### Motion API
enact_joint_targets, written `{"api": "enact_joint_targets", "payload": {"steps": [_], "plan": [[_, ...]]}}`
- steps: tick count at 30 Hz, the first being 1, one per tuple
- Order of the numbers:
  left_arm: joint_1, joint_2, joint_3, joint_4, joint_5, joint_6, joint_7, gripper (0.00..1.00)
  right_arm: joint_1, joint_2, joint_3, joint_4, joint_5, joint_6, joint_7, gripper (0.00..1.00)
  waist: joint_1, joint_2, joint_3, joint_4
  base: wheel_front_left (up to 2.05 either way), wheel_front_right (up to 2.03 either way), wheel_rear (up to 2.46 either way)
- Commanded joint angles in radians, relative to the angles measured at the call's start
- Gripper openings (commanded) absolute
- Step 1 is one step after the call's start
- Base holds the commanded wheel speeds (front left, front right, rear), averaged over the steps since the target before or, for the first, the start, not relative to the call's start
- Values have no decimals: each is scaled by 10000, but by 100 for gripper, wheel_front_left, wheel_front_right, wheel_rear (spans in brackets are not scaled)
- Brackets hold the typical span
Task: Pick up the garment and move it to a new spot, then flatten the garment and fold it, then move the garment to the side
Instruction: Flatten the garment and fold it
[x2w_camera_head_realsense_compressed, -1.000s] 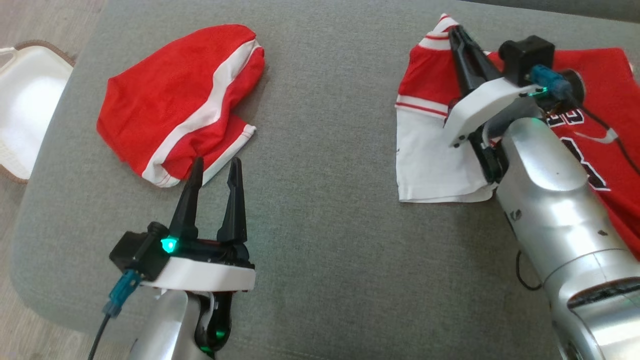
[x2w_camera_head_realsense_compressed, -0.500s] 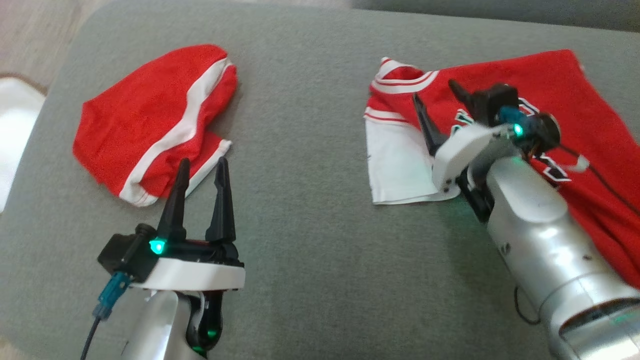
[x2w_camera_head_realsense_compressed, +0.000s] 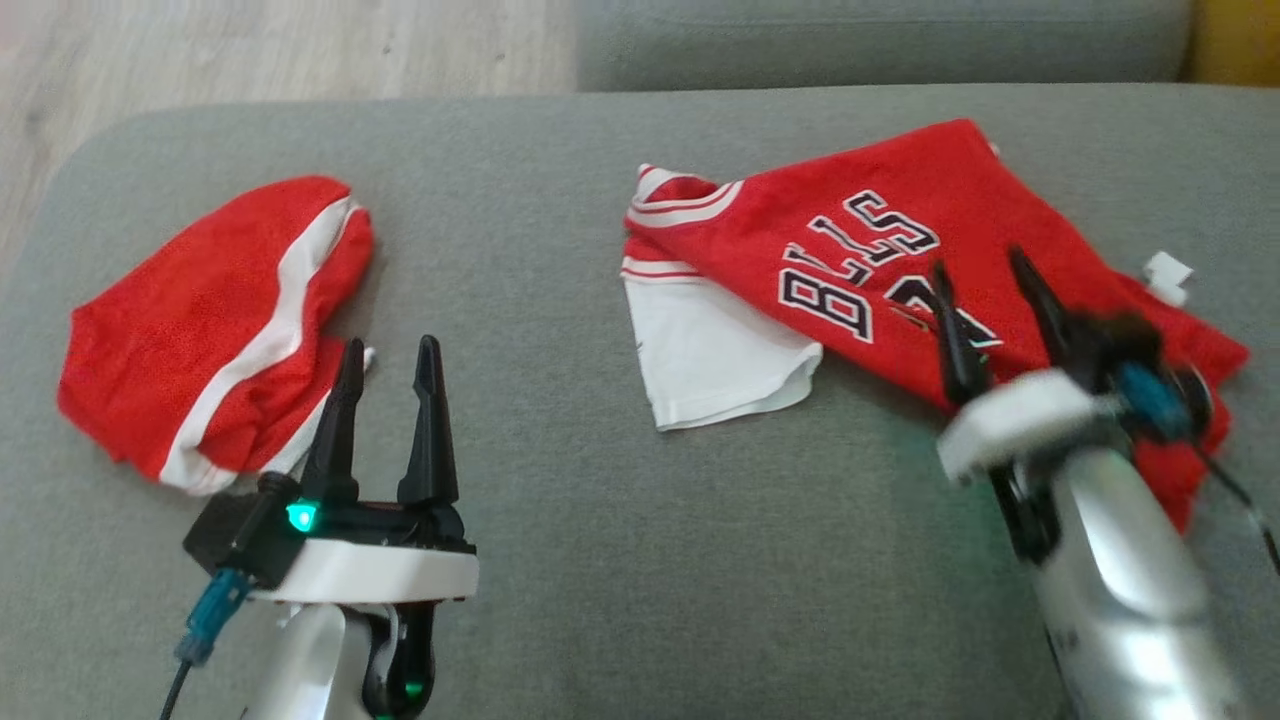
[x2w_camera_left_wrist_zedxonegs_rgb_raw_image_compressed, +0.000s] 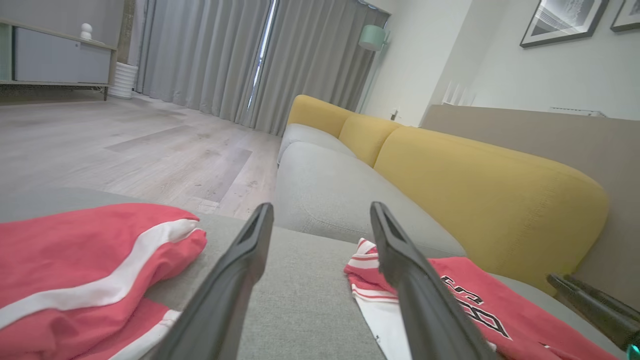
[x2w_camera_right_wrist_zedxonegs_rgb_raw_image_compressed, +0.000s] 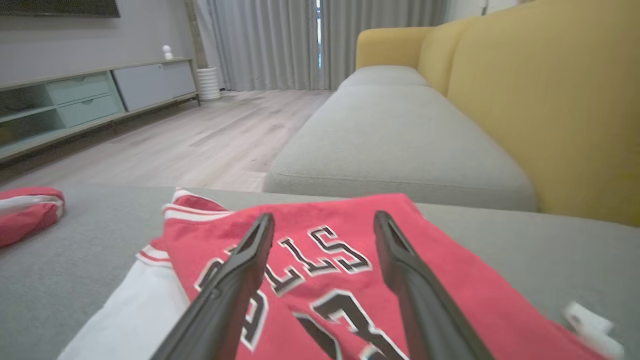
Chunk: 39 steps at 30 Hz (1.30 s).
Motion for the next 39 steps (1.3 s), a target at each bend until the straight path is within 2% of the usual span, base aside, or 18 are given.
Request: {"api": "enact_joint_targets", "payload": {"steps": [1,5,8,14,20,26,34,39], "plan": [[-118,41,243,-340,60,75,-94,100,663,116,-259,-920,-273,69,-133,100,1,0,-178,-250,0,0,0],[-63,41,87,-241,15,67,-94,100,2191,215,-1301,-2517,-537,69,-134,100,1,0,-319,-497,0,0,0],[0,41,26,-90,-65,73,-94,100,3170,250,-1419,-3179,-371,69,-134,100,1,0,-406,-700,0,0,0],[-24,41,31,18,-132,90,-94,100,3877,256,-1109,-3627,58,69,-134,100,1,0,-375,-1061,0,0,0],[-187,41,-110,245,-82,81,-94,100,3774,258,-1004,-3880,178,69,-135,100,1,0,-229,-1389,0,0,0],[-675,41,-795,1236,151,121,-86,100,3673,259,-1078,-4018,218,69,-135,100,1,0,14,-1483,0,0,0],[-2193,41,-2025,3212,-204,886,1502,100,3442,259,-1084,-4172,281,69,-135,100,1,0,450,-1651,0,0,0],[-2802,41,-2567,4143,-456,1142,2373,100,3288,259,-1060,-4222,362,69,-135,100,1,0,680,-1887,0,0,0]]}}
